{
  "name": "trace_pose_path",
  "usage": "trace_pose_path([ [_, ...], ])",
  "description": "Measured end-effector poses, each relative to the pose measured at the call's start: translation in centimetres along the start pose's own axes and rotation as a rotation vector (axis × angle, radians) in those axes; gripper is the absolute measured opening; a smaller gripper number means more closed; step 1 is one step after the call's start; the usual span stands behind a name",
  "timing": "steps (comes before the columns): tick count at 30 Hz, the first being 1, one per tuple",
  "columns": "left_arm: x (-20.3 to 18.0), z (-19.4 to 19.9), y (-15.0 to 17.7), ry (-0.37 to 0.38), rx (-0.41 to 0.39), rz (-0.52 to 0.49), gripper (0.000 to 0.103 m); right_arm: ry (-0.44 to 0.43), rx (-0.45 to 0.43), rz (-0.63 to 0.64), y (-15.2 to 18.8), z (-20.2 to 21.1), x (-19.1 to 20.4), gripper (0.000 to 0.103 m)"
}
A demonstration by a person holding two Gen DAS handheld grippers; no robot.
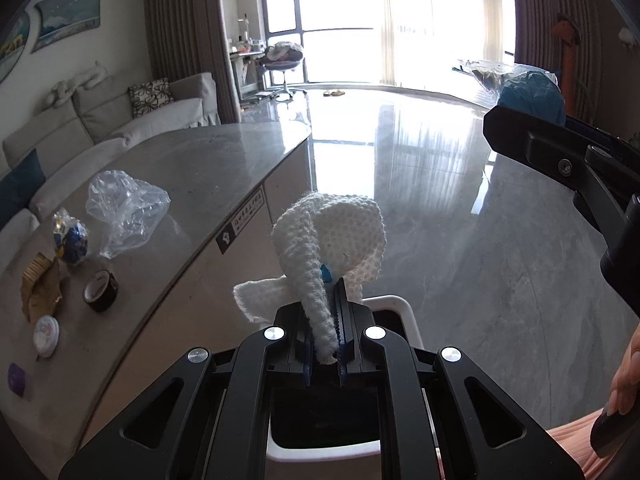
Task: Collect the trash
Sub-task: 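Carry the white cloth and blue gloves bag over the white bin with both tools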
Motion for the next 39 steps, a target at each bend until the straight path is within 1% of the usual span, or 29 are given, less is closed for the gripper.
trace_pose_path([
  [4,-0.9,-2.1,1.2,0.017,0.054,-0.001,0.010,-0.006,0.034,-0.007,1.5,-0.8,-0.4,0.041],
  [11,-1.4,-5.5,3.9,0.020,0.135,-0.001,0.010,-0.022,0.131,-0.014,4.8,-3.5,-0.1,0.041],
  [16,-1.8,-7.1,5.3,0.001,0.166,-0.023,0.010,-0.023,0.160,-0.016,6.2,-4.5,-0.5,0.041],
  [23,-3.1,-9.3,7.3,0.008,0.215,-0.032,0.011,-0.007,0.209,-0.013,7.9,-5.7,-1.4,0.041],
  [28,-4.3,-10.8,8.9,0.027,0.258,-0.039,0.011,-0.003,0.233,-0.032,8.7,-6.5,-2.3,0.041],
  [30,-4.4,-11.3,9.4,0.038,0.280,-0.034,0.011,-0.024,0.242,-0.039,9.1,-6.9,-2.5,0.041],
  [33,-4.1,-12.1,10.2,0.023,0.290,-0.038,0.011,-0.052,0.265,-0.045,10.0,-7.7,-2.4,0.041],
  [39,-3.6,-13.9,12.1,0.011,0.357,-0.018,0.011,-0.085,0.343,-0.048,12.9,-9.8,-1.6,0.041],
])
Point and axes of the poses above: each gripper's, at about its wrist camera, not at the fingertips, and z roughly against the way its jaws point, x to its left, y to its underside, the point moved 8 cm from there along -z, roughly the way its jaws point, and after that the axes turned 14 degrees about -y, right-handed, at the moved point
